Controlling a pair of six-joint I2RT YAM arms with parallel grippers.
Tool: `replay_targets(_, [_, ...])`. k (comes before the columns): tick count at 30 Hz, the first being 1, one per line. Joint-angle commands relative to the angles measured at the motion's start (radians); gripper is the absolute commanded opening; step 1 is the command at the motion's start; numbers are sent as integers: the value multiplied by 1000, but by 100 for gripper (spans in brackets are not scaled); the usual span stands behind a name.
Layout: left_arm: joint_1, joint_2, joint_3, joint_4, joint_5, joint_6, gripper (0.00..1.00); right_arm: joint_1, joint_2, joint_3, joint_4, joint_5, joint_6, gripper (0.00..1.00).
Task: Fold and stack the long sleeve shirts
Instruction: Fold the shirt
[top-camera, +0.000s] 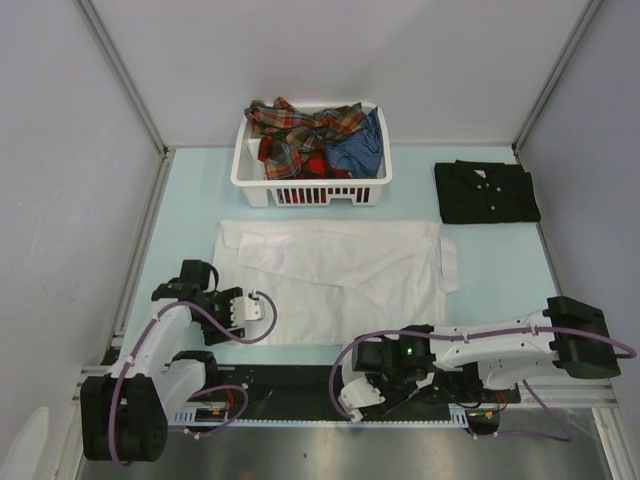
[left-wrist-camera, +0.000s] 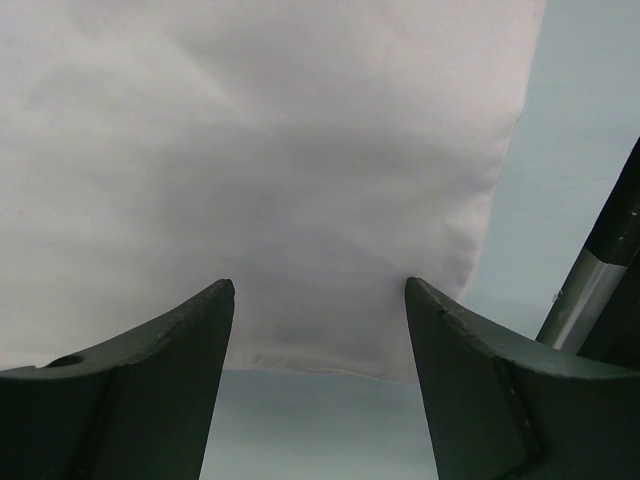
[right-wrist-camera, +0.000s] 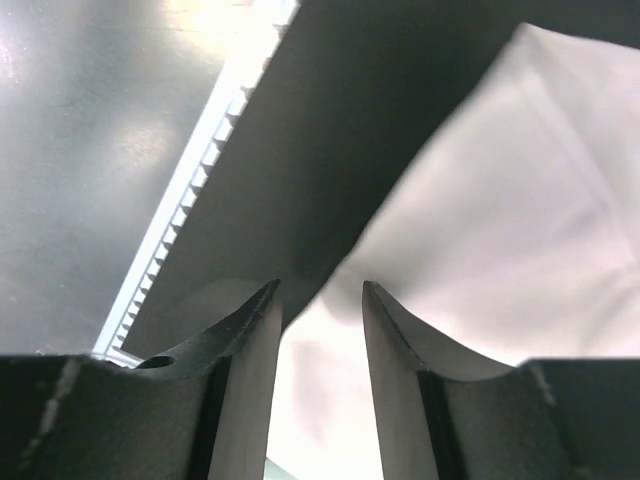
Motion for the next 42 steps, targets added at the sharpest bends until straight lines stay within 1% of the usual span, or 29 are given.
replay_targets(1, [7,6,18,-8,14,41,74,-56,-49,36,-30,-63,-35,43])
replay_targets(3, [7,15,16,1,14,38,74,-56,-34,20,2,-23,-16,45])
replay_targets(4, [7,19,16,4,13,31,74,-55,-35,1,22,26,5,49])
replay_targets(6, [7,26,16,10,14,28,74,-55,-29,-13,50,42,5,49])
replay_targets(9, [7,24,10,0,16,44,73,-42,-6,-18,54,45,10,47])
replay_targets(11, [7,21,-5,-11,16,81,73,-24,23,-24,61,60,17,47])
replay_targets(12, [7,16,-11,-23,17,98,72,-18,69,-20,59,65,20,47])
replay_targets(15, [7,7,-37,-37,-3,188,66,-15,138,-13,65,75,39,43])
replay_targets(18, [7,6,-48,-54,-14,230,64,-13,150,-20,88,94,54,40])
replay_targets(19, [7,3,-46,-68,-13,266,64,-12,156,-20,88,94,56,38])
replay_targets(21, [7,-1,-37,-98,-15,294,64,-9,161,-23,97,103,65,34])
replay_targets(22, [7,-2,-30,-109,-12,313,65,-10,172,-23,99,106,66,25])
replay_targets(24, [7,3,10,-160,-9,334,67,-18,178,-20,99,111,73,10])
replay_targets(25, [7,12,27,-184,-9,345,68,-19,178,-21,102,112,74,0])
replay_targets(26, [7,21,51,-221,-20,357,68,-24,176,-21,101,112,74,0])
replay_targets(30, [7,55,78,-269,-82,435,68,-42,152,-23,102,100,71,0])
replay_targets(35, [7,133,128,-329,-89,448,70,-67,133,-26,104,86,70,0])
replay_targets(37, [7,147,116,-310,-105,445,70,-73,130,-26,101,79,68,0])
replay_targets(39, [7,135,72,-251,-121,451,69,-82,126,-26,101,75,66,0])
replay_targets(41, [5,107,29,-179,-132,436,66,-91,123,-24,98,74,66,0])
replay_targets(42, [1,101,21,-172,-129,426,63,-96,114,-24,97,72,66,0])
